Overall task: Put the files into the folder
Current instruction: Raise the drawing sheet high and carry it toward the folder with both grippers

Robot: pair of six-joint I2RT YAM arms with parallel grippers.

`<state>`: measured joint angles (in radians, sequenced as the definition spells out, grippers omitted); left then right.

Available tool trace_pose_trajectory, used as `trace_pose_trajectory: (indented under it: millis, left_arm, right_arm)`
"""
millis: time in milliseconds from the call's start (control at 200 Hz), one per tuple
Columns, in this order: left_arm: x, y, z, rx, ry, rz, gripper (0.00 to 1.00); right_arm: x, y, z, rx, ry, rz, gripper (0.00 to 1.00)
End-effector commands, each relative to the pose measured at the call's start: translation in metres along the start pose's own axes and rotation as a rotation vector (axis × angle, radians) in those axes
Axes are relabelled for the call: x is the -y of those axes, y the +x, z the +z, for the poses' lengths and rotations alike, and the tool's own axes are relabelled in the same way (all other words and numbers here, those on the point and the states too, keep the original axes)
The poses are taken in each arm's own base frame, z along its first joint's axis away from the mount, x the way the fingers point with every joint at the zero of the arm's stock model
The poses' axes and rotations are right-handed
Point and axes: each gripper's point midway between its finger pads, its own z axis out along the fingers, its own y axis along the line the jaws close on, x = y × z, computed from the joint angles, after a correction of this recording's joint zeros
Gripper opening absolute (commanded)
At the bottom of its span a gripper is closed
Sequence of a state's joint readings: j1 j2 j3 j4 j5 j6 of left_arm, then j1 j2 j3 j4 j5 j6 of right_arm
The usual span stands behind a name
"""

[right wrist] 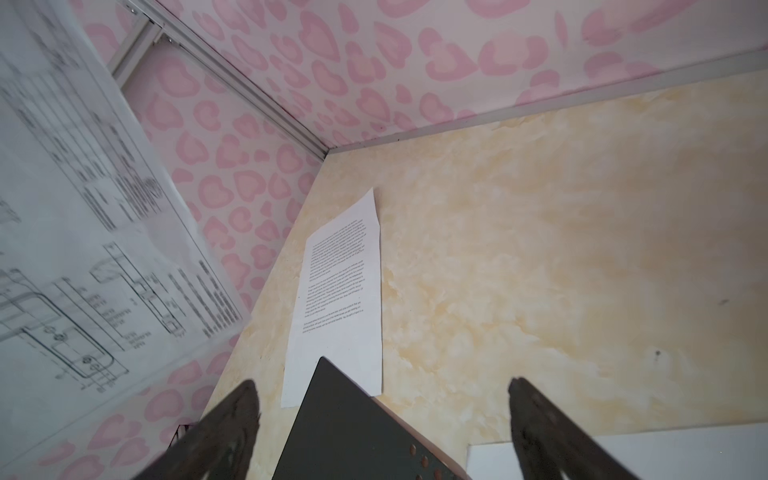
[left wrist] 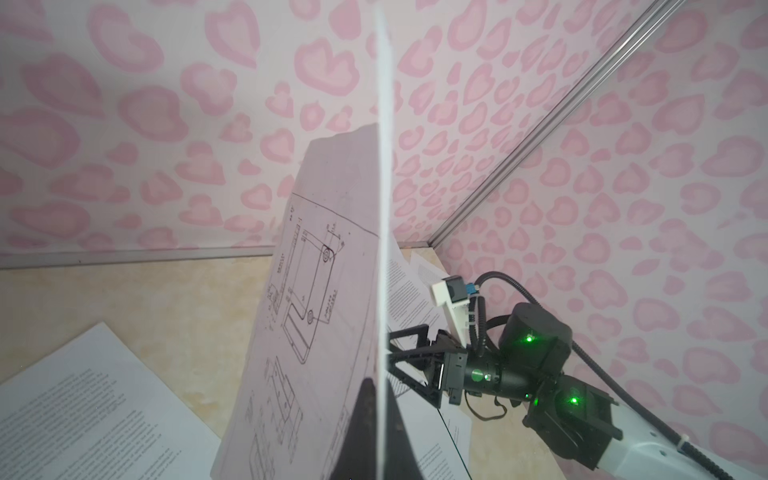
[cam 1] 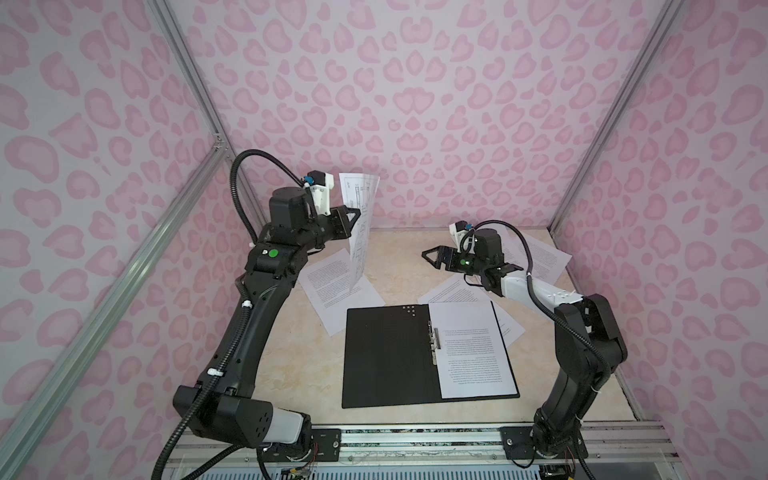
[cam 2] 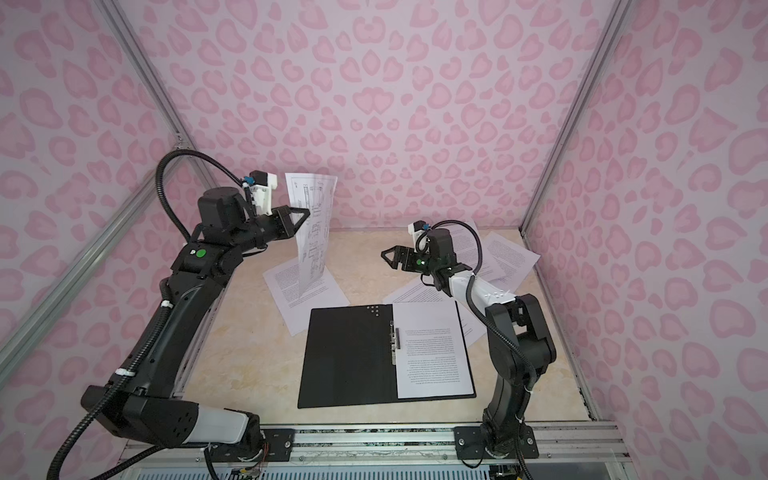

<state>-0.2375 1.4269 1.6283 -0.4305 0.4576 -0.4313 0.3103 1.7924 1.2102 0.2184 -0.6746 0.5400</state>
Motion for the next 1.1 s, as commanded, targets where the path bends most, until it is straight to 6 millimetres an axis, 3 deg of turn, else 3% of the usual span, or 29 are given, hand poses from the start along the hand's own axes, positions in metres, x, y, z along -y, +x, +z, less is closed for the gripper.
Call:
trace_pose_trajectory:
  millis: [0,210,450,760,855,1095]
  left_arm:
    - [0.039,0.009,0.005,-0.045,0.116,-0.044,0.04]
    - [0.104,0.014,0.026,-0.115,0.34,-0.114,0.04]
    - [0.129,-0.004,0.033,-0.1,0.445,-0.18,0.04]
    - [0.103,-0.025,0.055,-0.081,0.538,-0.3,0.04]
    - [0.087,-0.029,0.059,-0.084,0.537,-0.331,0.04]
    - [0.059,-0.028,0.057,-0.084,0.526,-0.363,0.04]
  right_arm:
    - [-0.009,-0.014,-0.019,0.064,-0.095,-0.016,0.97]
    - [-0.023,-0.041,-0.05,0.193,-0.233,-0.018,0.97]
    - [-0.083,-0.071,-0.085,0.322,-0.552,-0.02,0.97]
    - [-0.119,-0.083,-0.093,0.33,-0.787,0.024,0.82]
    - [-0.127,-0.083,-0.088,0.305,-0.812,0.03,0.7]
    - [-0.124,-0.083,-0.085,0.298,-0.811,0.058,0.35]
